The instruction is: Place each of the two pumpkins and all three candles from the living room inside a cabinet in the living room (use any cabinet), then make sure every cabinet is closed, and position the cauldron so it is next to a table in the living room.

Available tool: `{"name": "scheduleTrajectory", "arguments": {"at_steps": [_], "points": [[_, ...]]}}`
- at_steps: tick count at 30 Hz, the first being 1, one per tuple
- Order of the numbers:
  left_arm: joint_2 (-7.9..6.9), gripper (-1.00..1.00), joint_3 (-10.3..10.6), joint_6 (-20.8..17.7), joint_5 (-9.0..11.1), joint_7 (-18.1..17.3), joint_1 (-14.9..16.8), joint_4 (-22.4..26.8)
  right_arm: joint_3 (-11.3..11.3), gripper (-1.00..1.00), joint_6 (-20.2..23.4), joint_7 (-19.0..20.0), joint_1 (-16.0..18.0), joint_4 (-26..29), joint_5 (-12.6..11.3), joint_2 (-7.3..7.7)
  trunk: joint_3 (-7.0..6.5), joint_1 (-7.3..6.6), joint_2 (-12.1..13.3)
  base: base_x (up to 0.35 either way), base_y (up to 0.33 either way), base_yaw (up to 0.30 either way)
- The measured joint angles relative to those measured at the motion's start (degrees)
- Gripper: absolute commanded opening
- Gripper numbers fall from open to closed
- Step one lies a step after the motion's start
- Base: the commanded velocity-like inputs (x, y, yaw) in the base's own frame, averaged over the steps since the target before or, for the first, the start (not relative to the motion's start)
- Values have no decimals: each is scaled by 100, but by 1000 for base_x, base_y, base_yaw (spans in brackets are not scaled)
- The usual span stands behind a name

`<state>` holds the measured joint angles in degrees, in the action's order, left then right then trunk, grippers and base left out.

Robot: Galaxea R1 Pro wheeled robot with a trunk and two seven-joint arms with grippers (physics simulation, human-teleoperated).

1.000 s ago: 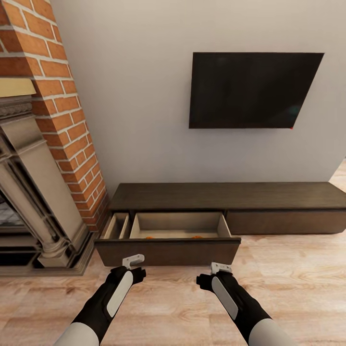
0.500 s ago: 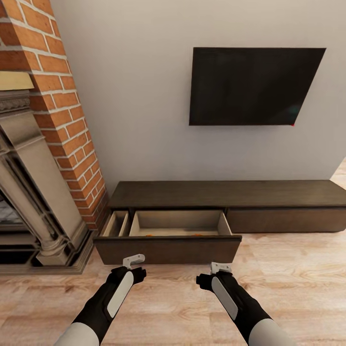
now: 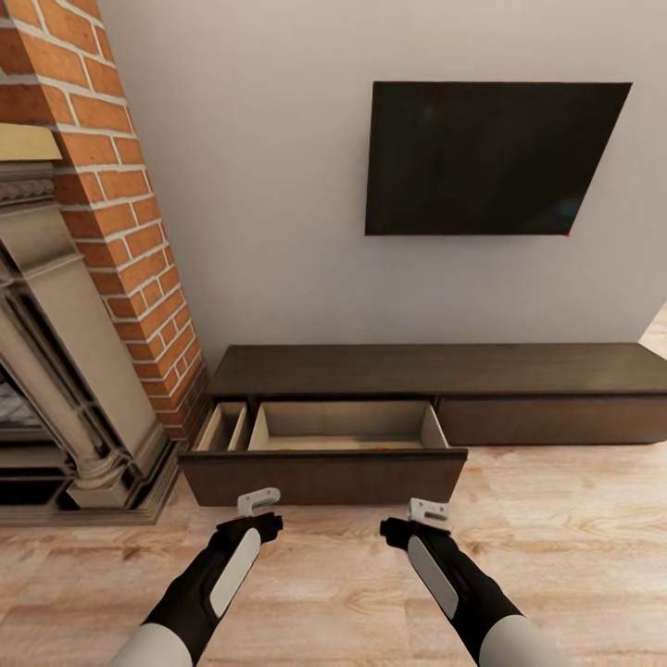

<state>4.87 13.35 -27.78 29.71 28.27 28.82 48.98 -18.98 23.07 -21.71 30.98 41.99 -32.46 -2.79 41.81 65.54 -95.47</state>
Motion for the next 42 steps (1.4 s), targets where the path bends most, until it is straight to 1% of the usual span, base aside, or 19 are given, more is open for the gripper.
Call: {"name": "scheduleTrajectory", "arguments": {"at_steps": [2,4,6,7,8,10,11,12,16,22,24,26,28,31,33,35,36,39,42], "points": [[0,100,158,376,-4,4,-2,-260,-17,100,-221,-7,0,-11,-2,-2,36,44,-80,0,0,0],[1,100,269,681,-10,6,0,-511,-37,100,-315,-43,0,-17,7,-4,72,88,-160,0,0,0],[1,100,341,859,-13,7,0,-624,-45,100,-380,-26,0,-15,19,-1,108,132,-241,0,0,0],[1,100,362,903,-14,7,0,-648,-46,100,-423,-18,0,-15,21,0,126,154,-281,0,0,0],[1,100,397,964,-15,8,-2,-681,-47,100,-561,-7,0,-16,20,1,144,176,-321,0,0,0],[1,100,435,1032,-16,8,-1,-717,-48,100,-1021,-2,0,-16,9,2,180,220,-401,0,0,0],[-1,100,442,1042,-16,8,-2,-722,-50,100,-1153,-1,0,-18,6,3,198,242,-441,0,0,0],[-3,100,450,1055,-17,8,-1,-729,-52,100,-1384,-1,0,-21,2,3,215,264,-481,0,0,0],[-7,100,466,1074,-23,8,-3,-739,-49,100,-1827,-3,0,-25,-11,3,287,352,-642,0,0,0],[-8,100,469,1079,-25,8,-2,-741,-43,100,-1949,-5,0,-47,-24,3,395,483,-883,0,0,0],[-11,100,469,1082,-25,10,-3,-738,-46,100,-1941,-2,0,-158,-27,1,431,527,-963,0,0,0],[-13,100,470,1084,-25,11,-1,-736,-45,100,-1936,0,0,-298,-28,-1,467,571,-1043,0,0,0],[-15,100,474,1117,-25,10,-1,-734,-43,100,-1940,5,-1,-753,-22,-4,503,615,-1123,0,0,0],[-20,100,572,1337,-59,10,-3,-733,-40,100,-1993,12,0,-1191,-6,-6,557,681,-1244,0,0,0],[-23,100,625,1519,-113,10,-3,-749,-40,100,-2012,15,0,-1272,-3,-8,593,725,-1324,0,0,0],[-17,100,682,1822,-228,12,-4,-892,-55,100,-2044,24,0,-1320,0,-11,629,769,-1404,0,0,0],[-15,100,698,1904,-261,12,-3,-949,-70,100,-2063,32,0,-1327,4,-10,647,791,-1444,0,0,0],[-10,100,807,2208,-371,11,-4,-1175,-219,100,-2305,112,-1,-1375,29,-9,701,857,-1565,0,0,0],[-8,100,955,2356,-414,10,-4,-1271,-512,100,-2765,185,-2,-1403,39,-6,754,923,-1685,0,0,0]]}}
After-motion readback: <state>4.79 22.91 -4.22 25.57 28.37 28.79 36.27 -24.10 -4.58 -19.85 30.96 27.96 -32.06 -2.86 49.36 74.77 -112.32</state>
